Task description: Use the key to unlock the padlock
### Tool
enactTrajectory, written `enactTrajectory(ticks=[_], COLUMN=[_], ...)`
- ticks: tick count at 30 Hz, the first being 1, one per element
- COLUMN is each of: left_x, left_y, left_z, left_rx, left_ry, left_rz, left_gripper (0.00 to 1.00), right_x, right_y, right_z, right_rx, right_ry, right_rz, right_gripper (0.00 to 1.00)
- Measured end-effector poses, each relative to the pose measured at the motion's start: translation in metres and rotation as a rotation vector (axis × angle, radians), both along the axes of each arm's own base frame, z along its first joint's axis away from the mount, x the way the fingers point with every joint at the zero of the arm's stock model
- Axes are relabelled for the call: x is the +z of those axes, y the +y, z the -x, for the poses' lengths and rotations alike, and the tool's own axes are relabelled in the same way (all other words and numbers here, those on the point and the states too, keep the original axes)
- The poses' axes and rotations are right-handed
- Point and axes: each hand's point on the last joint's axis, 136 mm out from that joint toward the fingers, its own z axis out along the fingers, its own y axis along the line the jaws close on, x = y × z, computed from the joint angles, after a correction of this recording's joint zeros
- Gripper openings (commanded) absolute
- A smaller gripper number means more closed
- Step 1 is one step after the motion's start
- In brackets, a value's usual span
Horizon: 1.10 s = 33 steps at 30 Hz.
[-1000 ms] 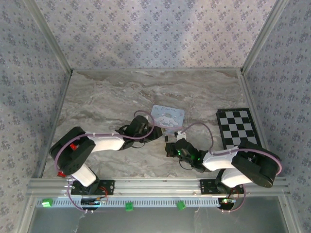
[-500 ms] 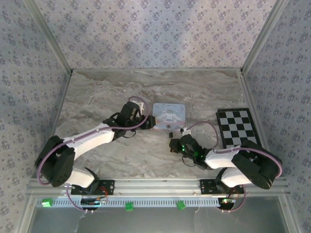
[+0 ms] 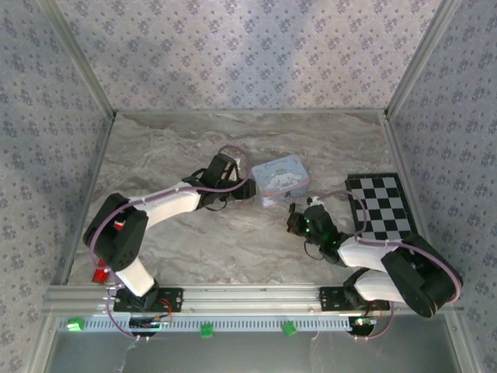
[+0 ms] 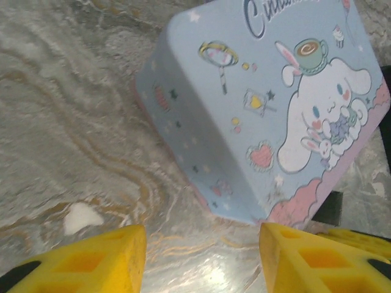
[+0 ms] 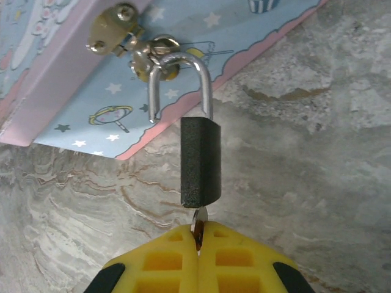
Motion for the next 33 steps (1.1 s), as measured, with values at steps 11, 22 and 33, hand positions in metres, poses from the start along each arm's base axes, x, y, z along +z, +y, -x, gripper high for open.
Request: enactTrajectory(ticks=[11,22,33], left_x=[-0.018,-0.016,-0.013], left_y=[-0.021,-0.032,-0.036], left_z=[-0.009,-0.015,-0.019], left_rx=[0.050,0.079,0.092], left_ry=[0.061,0.063,0.052], left_rz=[0.024,0.063,0.088], left_gripper=[0.48,0.47,0.47], right_x=[-0.006,0.011,0.026], right_y=[-0.009,-0.026,-0.055], right_z=[0.000,0.002,-0.015], right_rx=[0.002,-0.005,-0.031], right_ry=[0.049,0.048,0.036], right_rz=[-0.013,-0.023,-0.072], right_gripper=[0.26,0.49,0.48])
